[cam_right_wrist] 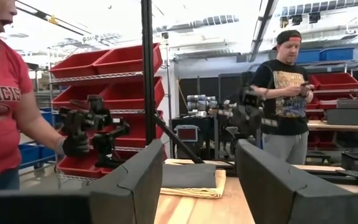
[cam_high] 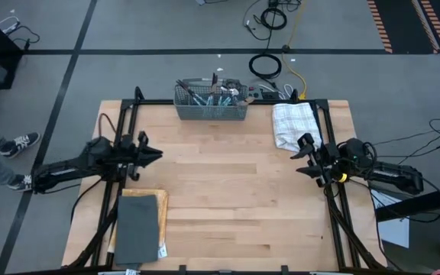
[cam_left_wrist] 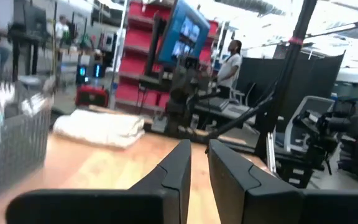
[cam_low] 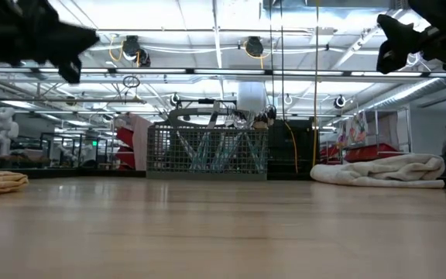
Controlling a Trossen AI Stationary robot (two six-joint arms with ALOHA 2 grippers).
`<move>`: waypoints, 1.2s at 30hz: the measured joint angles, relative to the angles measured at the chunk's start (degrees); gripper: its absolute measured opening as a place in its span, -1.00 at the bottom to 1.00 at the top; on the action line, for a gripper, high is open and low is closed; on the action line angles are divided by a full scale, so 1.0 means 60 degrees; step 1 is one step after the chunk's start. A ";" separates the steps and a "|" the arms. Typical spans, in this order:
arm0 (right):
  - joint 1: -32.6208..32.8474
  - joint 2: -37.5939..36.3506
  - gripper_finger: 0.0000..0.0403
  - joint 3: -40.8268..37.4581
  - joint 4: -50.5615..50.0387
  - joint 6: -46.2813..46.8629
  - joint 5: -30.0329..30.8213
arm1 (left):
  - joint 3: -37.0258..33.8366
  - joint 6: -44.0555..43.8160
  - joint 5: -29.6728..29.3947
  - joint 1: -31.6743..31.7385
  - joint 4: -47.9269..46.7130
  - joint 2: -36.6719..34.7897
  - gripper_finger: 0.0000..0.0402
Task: Sort silverware
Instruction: Return to Home Position
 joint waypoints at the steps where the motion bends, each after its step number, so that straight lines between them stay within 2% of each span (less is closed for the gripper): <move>1: 0.0035 0.0000 -0.07 0.0000 -0.0056 -0.0049 -0.0003 | -0.0311 -0.0082 0.0000 0.0000 0.0251 -0.0003 -0.70; 4: 0.0140 0.0000 -0.07 0.0000 -0.0435 -0.0312 -0.0052 | -0.0969 -0.0202 -0.0008 -0.0011 0.0895 -0.0004 -0.70; 7: 0.0261 0.0000 -0.07 0.0000 -0.0795 -0.0693 -0.0217 | -0.0984 -0.0093 -0.0183 -0.0029 0.0232 0.0024 -0.70; 14: 0.0446 0.0001 -0.07 0.0000 -0.1510 -0.1299 -0.0219 | -0.0987 0.0159 -0.0441 -0.0040 0.0443 0.0025 -0.70; 17: 0.0462 0.0000 -0.07 0.0000 -0.1973 -0.1509 -0.0219 | -0.0987 -0.0212 -0.0910 -0.0038 0.0499 0.0025 -0.70; 20: 0.0458 0.0004 -0.07 0.0000 -0.2480 -0.1644 -0.0208 | -0.0991 -0.0376 -0.0962 -0.0036 0.0485 0.0025 -0.70; 25: 0.0455 0.0000 -0.07 0.0000 -0.2288 -0.1662 -0.0204 | -0.0991 -0.0379 -0.0962 -0.0036 0.0490 0.0029 -0.70; 31: 0.0451 0.0000 -0.07 0.0000 -0.2379 -0.0656 -0.0204 | -0.0992 -0.0379 -0.0958 -0.0036 0.0490 0.0029 -0.70; 36: 0.0451 0.0000 -0.07 0.0000 -0.2381 -0.0598 -0.0204 | -0.0995 -0.0383 -0.0954 -0.0036 0.0490 0.0029 -0.70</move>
